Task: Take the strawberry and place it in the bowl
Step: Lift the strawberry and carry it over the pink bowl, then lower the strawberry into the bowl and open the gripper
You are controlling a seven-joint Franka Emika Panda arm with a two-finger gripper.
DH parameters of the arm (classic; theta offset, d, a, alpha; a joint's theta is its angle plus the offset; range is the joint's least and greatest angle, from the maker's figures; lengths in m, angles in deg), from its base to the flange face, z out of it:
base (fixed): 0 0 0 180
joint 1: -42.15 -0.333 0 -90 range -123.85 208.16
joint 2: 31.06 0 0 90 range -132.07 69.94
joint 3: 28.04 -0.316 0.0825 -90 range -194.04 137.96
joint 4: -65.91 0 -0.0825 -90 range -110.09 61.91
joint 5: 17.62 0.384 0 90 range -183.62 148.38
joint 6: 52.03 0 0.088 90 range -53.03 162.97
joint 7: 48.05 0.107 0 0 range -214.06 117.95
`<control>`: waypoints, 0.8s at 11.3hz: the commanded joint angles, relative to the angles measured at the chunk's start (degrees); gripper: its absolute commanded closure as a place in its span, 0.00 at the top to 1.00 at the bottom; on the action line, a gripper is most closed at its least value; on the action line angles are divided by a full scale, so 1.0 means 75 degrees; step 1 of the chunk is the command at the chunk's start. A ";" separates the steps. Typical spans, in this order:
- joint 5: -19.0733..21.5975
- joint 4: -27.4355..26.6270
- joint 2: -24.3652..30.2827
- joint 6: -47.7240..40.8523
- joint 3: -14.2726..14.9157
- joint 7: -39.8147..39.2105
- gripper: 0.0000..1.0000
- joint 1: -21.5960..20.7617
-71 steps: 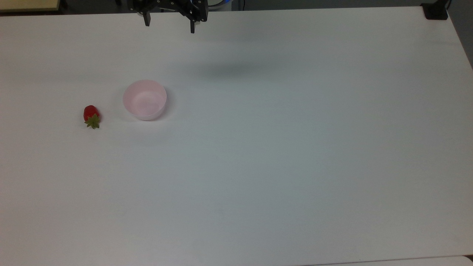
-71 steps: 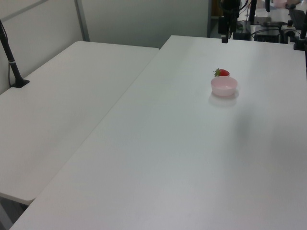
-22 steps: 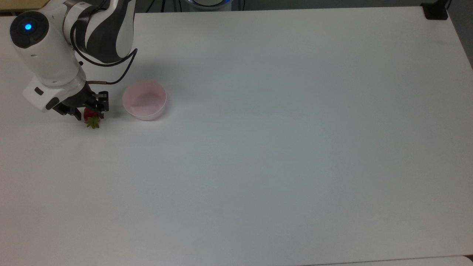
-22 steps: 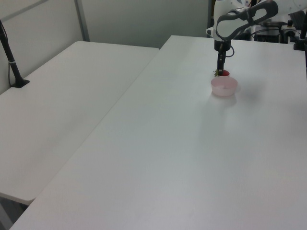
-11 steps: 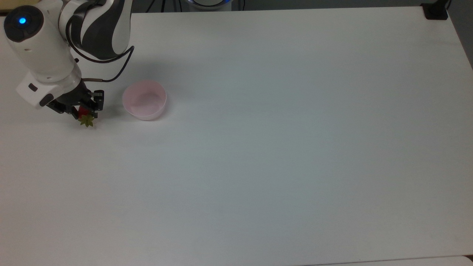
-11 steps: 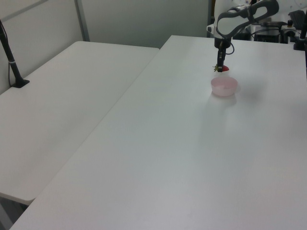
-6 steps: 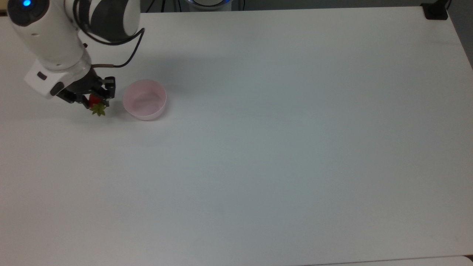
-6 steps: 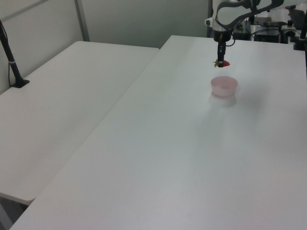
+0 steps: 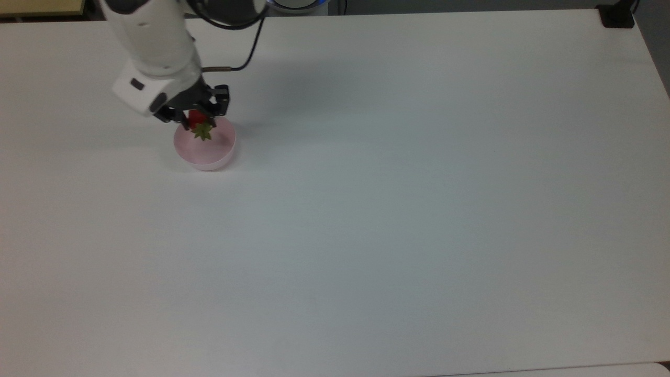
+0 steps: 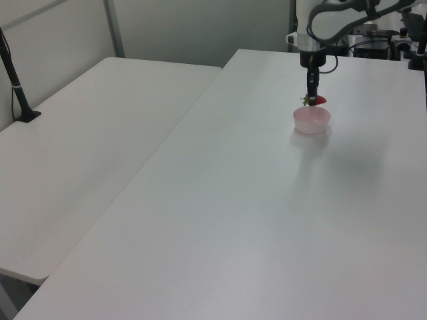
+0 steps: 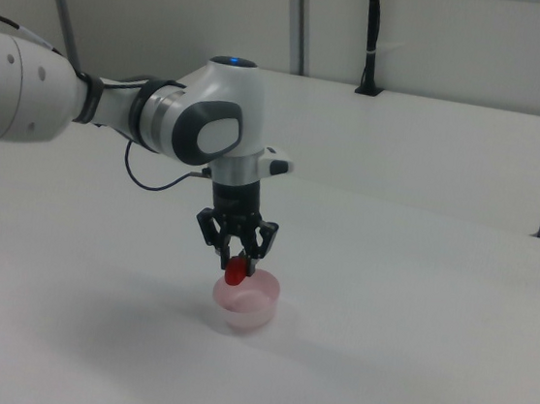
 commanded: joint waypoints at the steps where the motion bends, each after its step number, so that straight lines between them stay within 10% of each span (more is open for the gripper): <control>1: -0.0223 -0.0475 0.0032 0.0587 0.0073 0.0581 0.39 -0.0237; 5: -0.0235 -0.0405 -0.0356 0.1068 0.0073 0.0593 0.51 -0.0144; 7: -0.0200 -0.0160 -0.0286 0.0918 0.0120 0.0616 1.00 -0.0039; 9: -0.0129 0.0295 -0.0076 0.0055 0.0108 0.0617 1.00 -0.0072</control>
